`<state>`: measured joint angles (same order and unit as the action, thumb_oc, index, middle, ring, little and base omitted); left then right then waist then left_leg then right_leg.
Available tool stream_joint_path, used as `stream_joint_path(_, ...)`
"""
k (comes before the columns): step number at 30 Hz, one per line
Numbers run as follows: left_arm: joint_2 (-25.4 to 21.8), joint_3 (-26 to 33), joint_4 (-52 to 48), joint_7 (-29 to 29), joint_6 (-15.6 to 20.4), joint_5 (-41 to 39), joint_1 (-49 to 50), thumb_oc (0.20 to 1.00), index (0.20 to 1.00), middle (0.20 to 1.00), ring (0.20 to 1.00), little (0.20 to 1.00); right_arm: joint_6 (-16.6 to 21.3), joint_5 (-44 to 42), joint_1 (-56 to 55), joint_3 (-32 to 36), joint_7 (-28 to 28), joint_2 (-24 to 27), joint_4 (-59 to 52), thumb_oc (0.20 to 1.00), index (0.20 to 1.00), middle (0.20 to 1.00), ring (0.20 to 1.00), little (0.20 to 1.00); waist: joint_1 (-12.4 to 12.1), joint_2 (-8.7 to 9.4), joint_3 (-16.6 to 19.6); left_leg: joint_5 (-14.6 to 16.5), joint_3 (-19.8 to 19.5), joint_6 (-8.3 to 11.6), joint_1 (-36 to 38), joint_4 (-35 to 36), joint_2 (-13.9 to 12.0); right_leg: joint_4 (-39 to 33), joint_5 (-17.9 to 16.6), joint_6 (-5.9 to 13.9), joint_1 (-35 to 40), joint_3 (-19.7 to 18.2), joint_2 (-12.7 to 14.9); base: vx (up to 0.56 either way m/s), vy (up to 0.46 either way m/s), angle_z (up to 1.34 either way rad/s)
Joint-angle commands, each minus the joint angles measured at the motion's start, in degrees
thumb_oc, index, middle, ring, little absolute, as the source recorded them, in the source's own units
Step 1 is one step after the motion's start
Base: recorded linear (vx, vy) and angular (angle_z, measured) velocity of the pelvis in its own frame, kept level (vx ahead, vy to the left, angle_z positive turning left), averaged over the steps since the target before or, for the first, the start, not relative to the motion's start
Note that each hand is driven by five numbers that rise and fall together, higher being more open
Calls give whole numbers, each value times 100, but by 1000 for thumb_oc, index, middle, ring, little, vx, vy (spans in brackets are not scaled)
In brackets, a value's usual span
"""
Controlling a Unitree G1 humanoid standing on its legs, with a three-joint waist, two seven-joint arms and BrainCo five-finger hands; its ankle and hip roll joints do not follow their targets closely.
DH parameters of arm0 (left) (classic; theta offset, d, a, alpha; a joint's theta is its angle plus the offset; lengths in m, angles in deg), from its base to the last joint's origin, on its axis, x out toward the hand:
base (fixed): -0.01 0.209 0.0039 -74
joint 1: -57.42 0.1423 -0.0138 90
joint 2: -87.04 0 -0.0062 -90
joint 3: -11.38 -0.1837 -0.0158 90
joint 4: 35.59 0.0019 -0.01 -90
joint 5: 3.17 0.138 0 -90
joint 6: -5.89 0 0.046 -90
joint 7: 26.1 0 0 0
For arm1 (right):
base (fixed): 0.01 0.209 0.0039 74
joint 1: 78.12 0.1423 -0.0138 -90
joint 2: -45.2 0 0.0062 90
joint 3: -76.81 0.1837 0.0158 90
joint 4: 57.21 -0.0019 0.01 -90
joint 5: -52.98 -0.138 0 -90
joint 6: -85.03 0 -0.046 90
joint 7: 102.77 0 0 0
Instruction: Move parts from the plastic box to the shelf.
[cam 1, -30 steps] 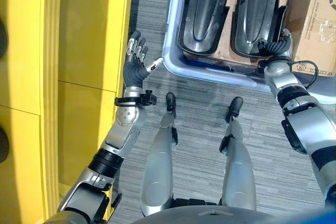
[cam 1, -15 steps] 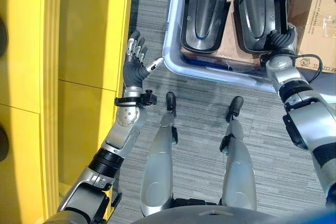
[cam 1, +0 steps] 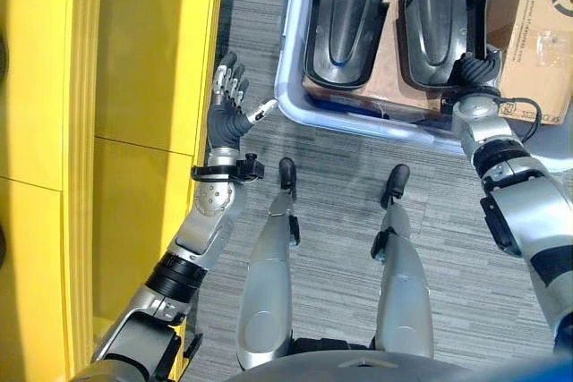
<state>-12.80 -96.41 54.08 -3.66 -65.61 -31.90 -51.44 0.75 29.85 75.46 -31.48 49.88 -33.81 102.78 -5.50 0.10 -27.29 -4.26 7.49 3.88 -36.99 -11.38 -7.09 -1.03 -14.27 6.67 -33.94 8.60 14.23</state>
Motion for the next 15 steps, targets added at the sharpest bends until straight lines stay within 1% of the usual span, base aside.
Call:
stream_joint_path(1, -243, 227, -524, -67, 381, -37, 270, 1000, 1000, 1000, 1000, 1000, 278, -340, -197, 33, -17, -103, -257, 200, 200, 200, 200, 200, -73, 70, -1, 87, -450, -3, 147, 194, -105, 642, 546, 363, 598, -218, 330, 0, 0, 0)
stream_joint_path(2, -243, 226, -524, -67, 381, -37, 271, 1000, 1000, 1000, 1000, 1000, 278, -339, -198, 33, -17, -103, -258, 200, 200, 200, 200, 200, -74, 71, -2, 87, -449, -3, 148, 195, -105, 642, 546, 363, 599, -218, 330, 0, 0, 0)
stream_joint_path(3, -238, 274, -512, -78, 370, -53, 311, 1000, 1000, 1000, 1000, 1000, 346, -418, -316, 86, -23, -97, -494, 200, 200, 200, 200, 200, -37, 94, 13, 81, -450, -2, 183, 219, -119, 645, 547, 359, 611, -239, 319, 0, 0, 0)
stream_joint_path(8, -249, 395, -541, -107, 348, -83, 451, 1000, 1000, 1000, 1000, 1000, 445, -479, -682, 165, -1, -109, -1124, 200, 200, 200, 200, 200, 31, 159, 56, 64, -444, 8, 273, 254, -151, 673, 565, 336, 643, -256, 293, 0, 0, 0)
stream_joint_path(9, -252, 464, -534, -123, 328, -95, 518, 1000, 1000, 1000, 1000, 1000, 486, -530, -891, 232, -1, -147, -1534, 200, 200, 200, 200, 200, 63, 187, 78, 55, -446, 14, 302, 261, -177, 680, 571, 330, 659, -262, 287, 0, 0, 0)
stream_joint_path(11, -246, 526, -553, -148, 310, -103, 606, 1000, 1000, 1000, 1000, 1000, 559, -542, -1094, 306, 14, -162, -1931, 200, 200, 200, 200, 200, 91, 211, 98, 45, -453, 17, 333, 275, -186, 680, 578, 323, 684, -276, 270, 0, 0, 0)
stream_joint_path(12, -248, 525, -555, -148, 309, -104, 612, 1000, 1000, 1000, 1000, 1000, 553, -538, -1107, 310, 10, -164, -1944, 200, 200, 200, 200, 200, 90, 212, 101, 45, -453, 17, 335, 277, -186, 679, 578, 323, 686, -275, 270, -8, -17, -4)
stream_joint_path(13, -248, 595, -577, -168, 291, -123, 682, 1000, 1000, 1000, 1000, 1000, 602, -539, -1323, 395, 6, -178, -2405, 200, 200, 200, 200, 200, 118, 233, 129, 35, -448, 21, 368, 293, -195, 678, 591, 318, 712, -277, 260, -2, -15, -5)
stream_joint_path(15, -234, 646, -583, -190, 280, -123, 741, 1000, 1000, 1000, 1000, 1000, 641, -525, -1569, 475, 34, -206, -2782, 200, 200, 200, 200, 200, 147, 252, 156, 35, -450, 26, 408, 302, -197, 682, 603, 314, 744, -279, 253, 2, -13, -6)
